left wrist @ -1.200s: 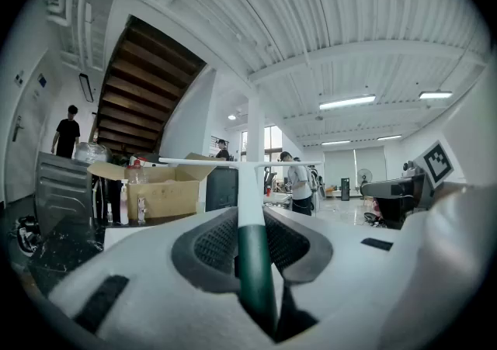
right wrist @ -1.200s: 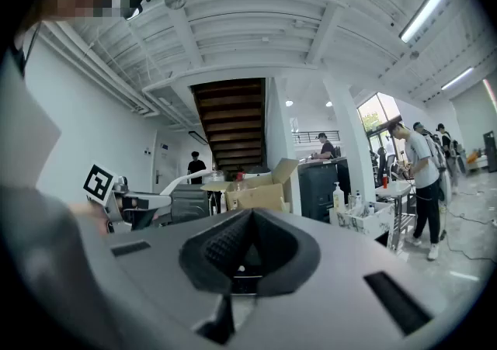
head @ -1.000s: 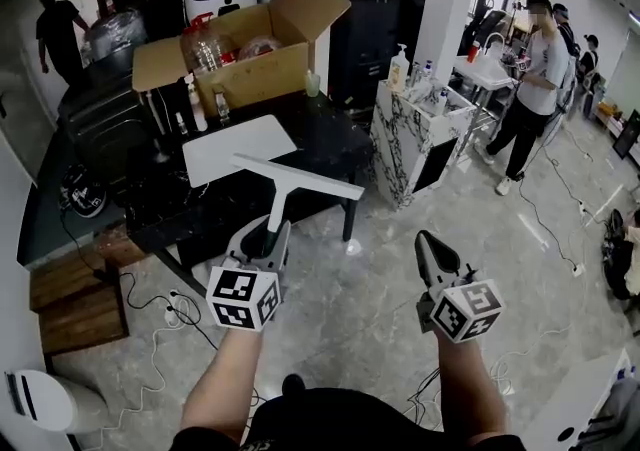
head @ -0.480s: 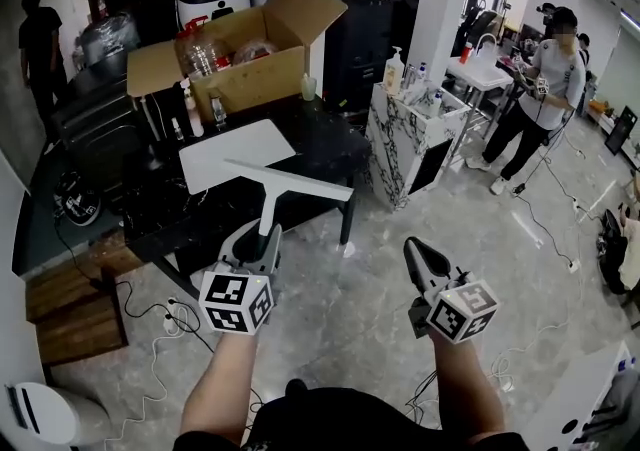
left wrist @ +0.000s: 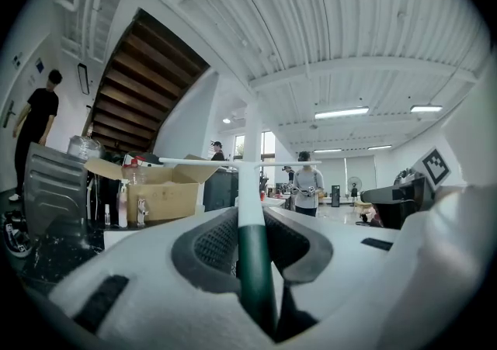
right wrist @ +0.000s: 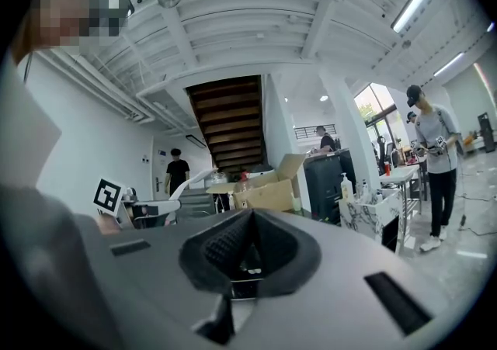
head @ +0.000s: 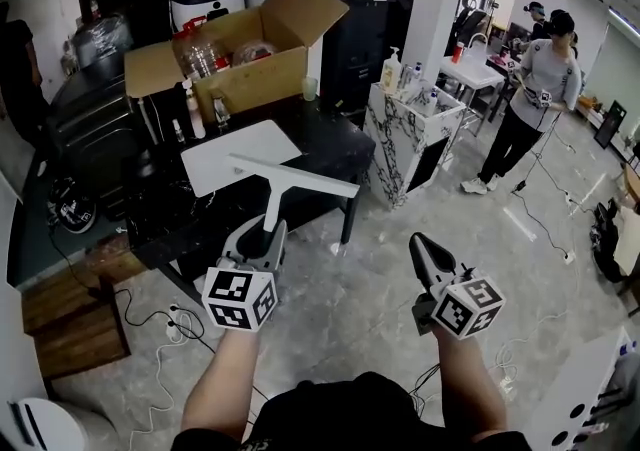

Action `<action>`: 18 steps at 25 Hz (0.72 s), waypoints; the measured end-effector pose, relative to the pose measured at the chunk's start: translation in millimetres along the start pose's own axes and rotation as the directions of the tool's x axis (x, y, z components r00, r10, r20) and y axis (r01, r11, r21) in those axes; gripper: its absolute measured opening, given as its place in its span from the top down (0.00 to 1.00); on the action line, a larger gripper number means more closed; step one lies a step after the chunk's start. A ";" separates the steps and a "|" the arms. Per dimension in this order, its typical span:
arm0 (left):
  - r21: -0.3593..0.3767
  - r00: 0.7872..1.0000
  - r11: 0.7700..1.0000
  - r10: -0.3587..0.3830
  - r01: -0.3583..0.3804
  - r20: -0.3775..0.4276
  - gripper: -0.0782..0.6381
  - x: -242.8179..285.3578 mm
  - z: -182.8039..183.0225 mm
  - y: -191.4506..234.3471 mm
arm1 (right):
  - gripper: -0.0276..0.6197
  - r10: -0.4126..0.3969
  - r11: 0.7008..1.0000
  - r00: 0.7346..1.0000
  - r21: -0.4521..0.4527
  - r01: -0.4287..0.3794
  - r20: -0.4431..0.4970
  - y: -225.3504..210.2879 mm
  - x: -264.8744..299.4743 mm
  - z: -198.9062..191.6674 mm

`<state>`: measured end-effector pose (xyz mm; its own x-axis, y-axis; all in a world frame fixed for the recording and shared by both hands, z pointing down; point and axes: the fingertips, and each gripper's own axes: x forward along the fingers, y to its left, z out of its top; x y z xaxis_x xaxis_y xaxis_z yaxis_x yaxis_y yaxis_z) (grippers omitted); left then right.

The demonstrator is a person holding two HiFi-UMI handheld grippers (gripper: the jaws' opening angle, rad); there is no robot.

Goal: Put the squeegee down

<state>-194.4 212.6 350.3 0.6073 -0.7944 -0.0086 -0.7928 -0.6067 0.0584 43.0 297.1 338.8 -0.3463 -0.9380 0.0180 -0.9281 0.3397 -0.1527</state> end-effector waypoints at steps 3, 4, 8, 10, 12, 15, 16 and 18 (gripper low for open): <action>-0.006 1.000 1.000 -0.014 0.014 -0.002 0.75 -6.9 -3.3 6.7 | 0.95 -0.007 1.000 1.000 0.009 0.007 -0.006 12.5 0.1 -6.9; -0.011 1.000 1.000 -0.016 0.016 -0.002 0.75 -8.4 -4.1 8.5 | 0.95 -0.007 1.000 1.000 0.010 0.007 -0.013 15.9 0.5 -9.1; -0.020 1.000 1.000 -0.020 0.020 -0.002 0.75 -11.4 -6.2 14.0 | 0.95 -0.007 1.000 0.999 0.013 0.007 -0.033 22.4 3.8 -13.7; -0.025 1.000 1.000 -0.019 0.018 -0.009 0.75 -11.1 -10.2 17.4 | 0.95 -0.005 1.000 0.999 0.017 0.006 -0.041 23.5 7.3 -17.6; -0.029 1.000 0.999 -0.015 0.015 -0.019 0.75 -10.5 -15.6 20.7 | 0.95 0.001 1.000 0.999 0.024 0.000 -0.052 23.9 12.6 -23.3; -0.031 0.999 1.000 -0.004 0.003 -0.032 0.75 -7.1 -20.7 27.1 | 0.95 0.019 0.999 0.998 0.040 -0.016 -0.064 22.2 24.9 -29.6; -0.031 0.999 1.000 0.001 -0.002 -0.034 0.75 -5.5 -21.4 29.8 | 0.95 0.027 0.999 0.997 0.045 -0.024 -0.065 21.9 29.8 -31.1; -0.027 0.999 1.000 0.012 -0.013 -0.040 0.75 -1.6 -21.9 34.3 | 0.95 0.046 0.998 0.997 0.052 -0.043 -0.068 21.0 38.8 -33.3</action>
<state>-221.4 193.7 374.2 0.5991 -0.8000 0.0317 -0.7991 -0.5950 0.0857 5.5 270.2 369.2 -0.3972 -0.9144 0.0778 -0.9040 0.3752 -0.2048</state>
